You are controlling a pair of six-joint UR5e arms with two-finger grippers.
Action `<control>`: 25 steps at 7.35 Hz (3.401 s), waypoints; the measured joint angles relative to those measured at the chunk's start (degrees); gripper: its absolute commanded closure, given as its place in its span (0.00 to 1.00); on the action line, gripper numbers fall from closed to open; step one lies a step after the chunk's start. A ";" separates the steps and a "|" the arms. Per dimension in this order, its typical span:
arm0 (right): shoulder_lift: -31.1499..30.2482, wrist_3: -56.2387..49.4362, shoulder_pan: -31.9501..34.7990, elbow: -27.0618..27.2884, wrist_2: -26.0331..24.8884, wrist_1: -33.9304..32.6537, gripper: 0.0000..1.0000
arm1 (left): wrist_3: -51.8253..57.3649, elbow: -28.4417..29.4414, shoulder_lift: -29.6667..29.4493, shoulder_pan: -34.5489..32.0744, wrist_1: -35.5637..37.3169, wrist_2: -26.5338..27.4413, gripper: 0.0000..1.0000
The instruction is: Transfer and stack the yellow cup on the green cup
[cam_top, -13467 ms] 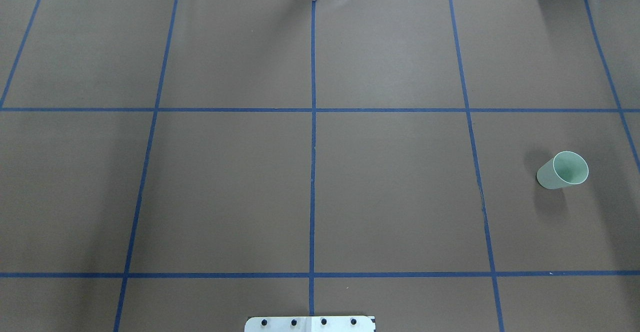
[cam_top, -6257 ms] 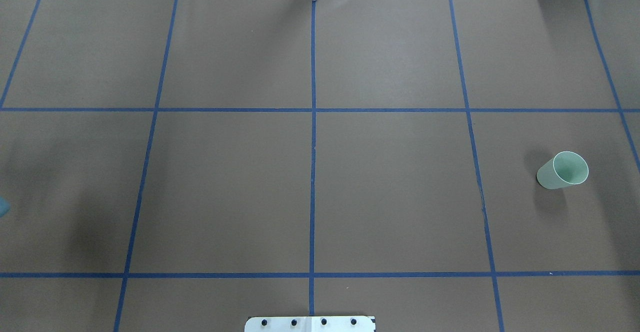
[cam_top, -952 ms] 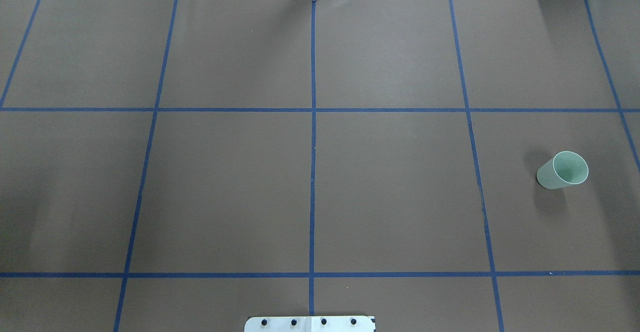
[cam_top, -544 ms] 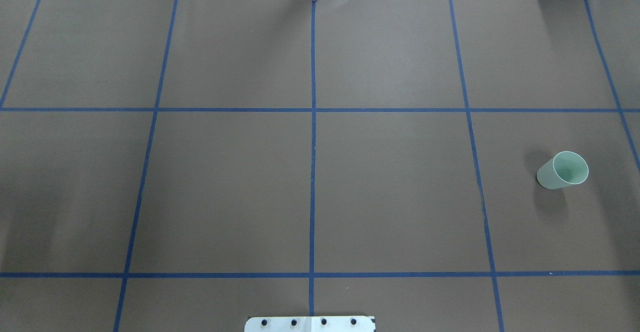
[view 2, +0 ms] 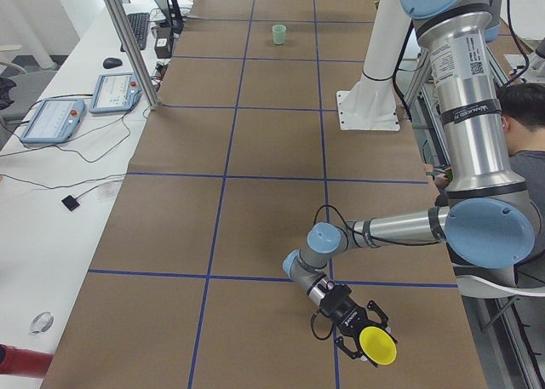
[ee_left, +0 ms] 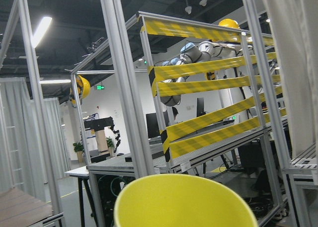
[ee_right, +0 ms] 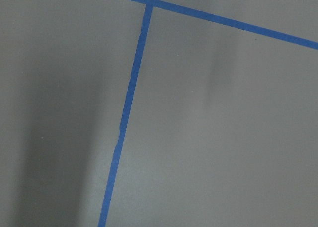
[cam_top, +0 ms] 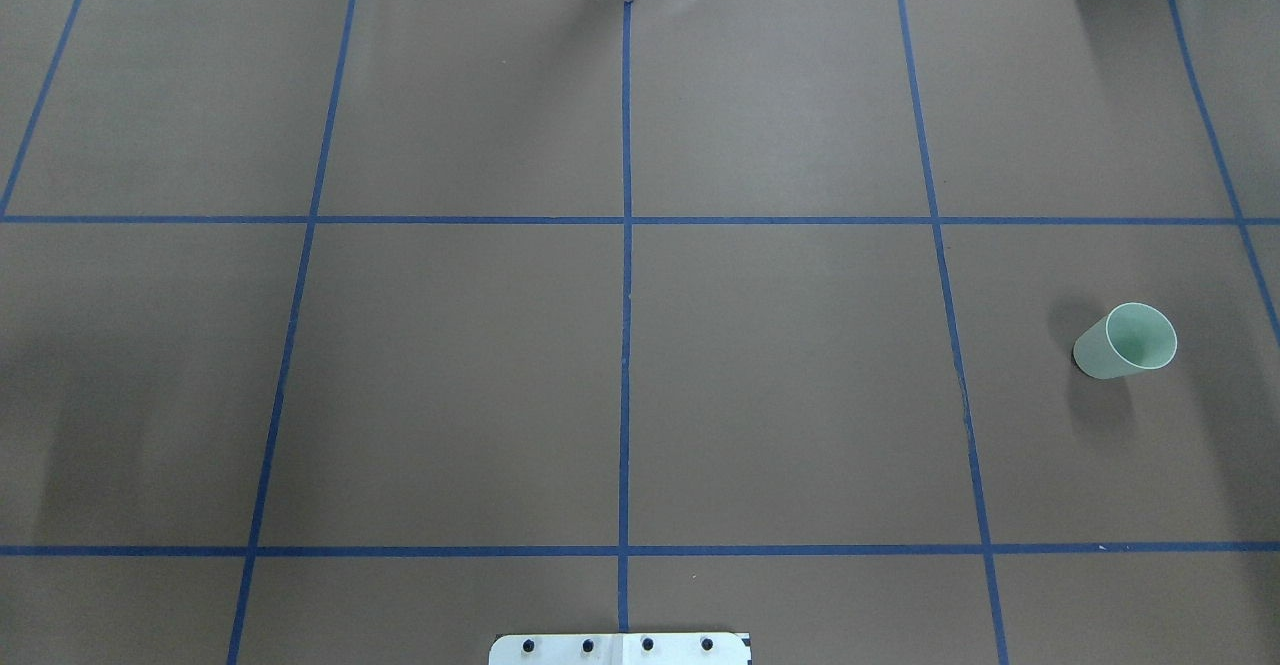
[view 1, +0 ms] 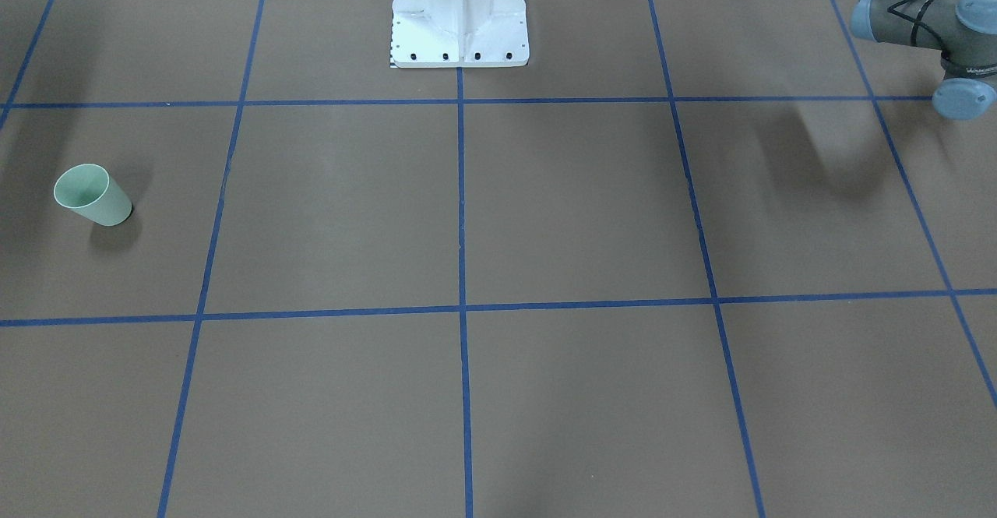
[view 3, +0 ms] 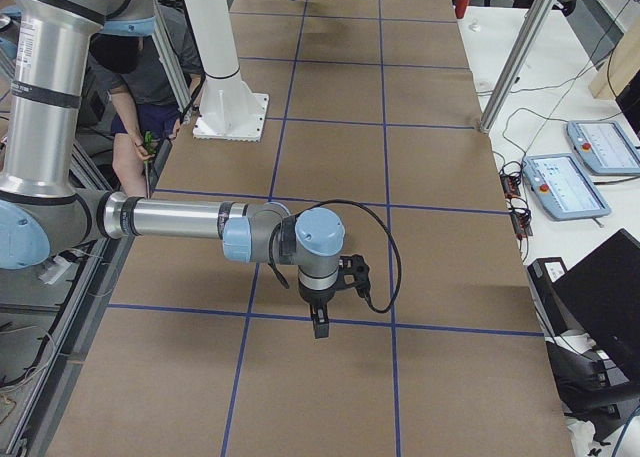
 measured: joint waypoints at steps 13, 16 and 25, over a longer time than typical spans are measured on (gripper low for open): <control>-0.12 0.66 0.00 -0.70 -0.07 -0.12 0.00 | 34.49 -0.88 -7.88 -16.28 -37.03 36.03 1.00; -0.15 0.65 0.00 -1.34 -0.33 0.13 0.00 | 43.82 -0.95 -8.37 -18.57 -47.44 37.89 1.00; 0.19 0.70 0.00 -1.75 -0.11 0.01 0.00 | 73.28 -0.54 -14.26 -20.20 -80.37 37.26 1.00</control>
